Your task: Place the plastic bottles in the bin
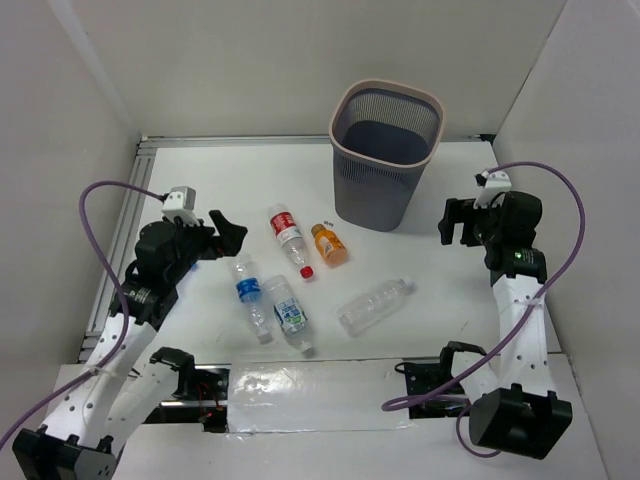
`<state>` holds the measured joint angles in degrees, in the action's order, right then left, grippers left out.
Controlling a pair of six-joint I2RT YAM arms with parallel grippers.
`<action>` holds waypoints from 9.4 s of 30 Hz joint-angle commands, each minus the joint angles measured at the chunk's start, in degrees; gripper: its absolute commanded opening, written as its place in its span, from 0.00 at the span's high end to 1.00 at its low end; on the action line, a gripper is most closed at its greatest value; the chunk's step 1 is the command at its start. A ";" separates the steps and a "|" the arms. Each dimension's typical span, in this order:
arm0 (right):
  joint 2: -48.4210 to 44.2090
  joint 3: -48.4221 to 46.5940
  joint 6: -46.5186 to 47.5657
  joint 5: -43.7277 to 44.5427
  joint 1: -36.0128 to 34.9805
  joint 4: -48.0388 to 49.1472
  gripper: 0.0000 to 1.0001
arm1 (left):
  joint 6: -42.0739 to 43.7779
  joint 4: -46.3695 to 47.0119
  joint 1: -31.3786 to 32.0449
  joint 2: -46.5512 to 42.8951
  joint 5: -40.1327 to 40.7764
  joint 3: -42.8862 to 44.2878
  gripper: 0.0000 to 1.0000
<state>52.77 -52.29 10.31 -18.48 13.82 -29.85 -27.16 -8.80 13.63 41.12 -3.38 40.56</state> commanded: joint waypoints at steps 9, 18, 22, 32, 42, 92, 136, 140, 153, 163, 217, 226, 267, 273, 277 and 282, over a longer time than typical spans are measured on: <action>0.65 2.20 10.44 -17.18 0.33 -4.68 0.68 | -6.59 -2.89 6.66 5.72 -0.50 -1.97 0.00; 7.85 4.83 -1.07 -12.38 -9.33 0.83 0.15 | -13.88 -6.05 22.47 12.39 11.18 -1.97 0.09; 11.47 4.66 -0.57 -17.52 -13.64 1.99 0.00 | -16.96 -8.17 27.67 14.85 16.64 -1.97 0.00; 5.67 7.19 76.08 -27.14 -25.85 -20.43 0.00 | -20.29 -14.48 33.57 16.01 20.52 0.23 0.00; 11.03 14.85 77.76 -16.61 -42.56 -8.94 0.00 | -25.14 -17.48 35.15 14.25 21.75 0.75 0.00; 46.20 -59.95 15.63 -23.08 -22.36 13.14 0.00 | -22.41 -13.35 15.46 31.11 30.27 -0.21 0.00; -6.01 6.94 38.21 -34.87 -23.40 -11.29 0.92 | -9.94 38.95 25.83 73.82 17.33 81.59 0.81; -7.07 8.08 38.21 -34.34 -22.88 -11.81 0.91 | -10.63 35.08 26.54 83.22 24.20 93.37 0.76; -2.36 10.38 28.02 -34.45 -26.12 -4.70 0.11 | -3.71 29.01 25.40 87.12 24.40 94.36 0.00; 11.64 9.59 10.62 -10.82 -37.72 21.63 0.14 | 10.19 23.58 25.92 46.90 23.84 54.50 0.00; 30.08 -40.22 8.60 21.46 -49.18 21.42 0.81 | -42.18 -19.06 42.34 13.80 30.35 -1.71 0.00; 37.93 -46.32 5.96 12.07 -30.54 13.24 0.00 | -51.93 -22.22 47.89 26.89 36.06 3.12 0.00; 6.74 -12.14 22.20 -36.01 -3.20 0.06 1.00 | -6.95 17.82 39.92 33.55 33.11 44.05 0.96; 3.21 -9.42 32.58 -40.31 -3.19 -9.86 0.72 | -7.11 18.99 28.22 60.32 17.27 76.21 0.91; 1.19 -6.86 34.51 -40.85 -3.19 -11.46 0.66 | -8.00 20.39 26.36 74.84 18.92 92.75 0.81; -0.83 -5.19 35.31 -41.37 -3.19 -13.30 0.44 | 3.50 29.63 28.90 86.82 30.87 100.93 0.54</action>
<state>53.17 -58.04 43.18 -57.89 10.52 -39.94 -31.24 12.82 40.51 122.76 21.80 137.19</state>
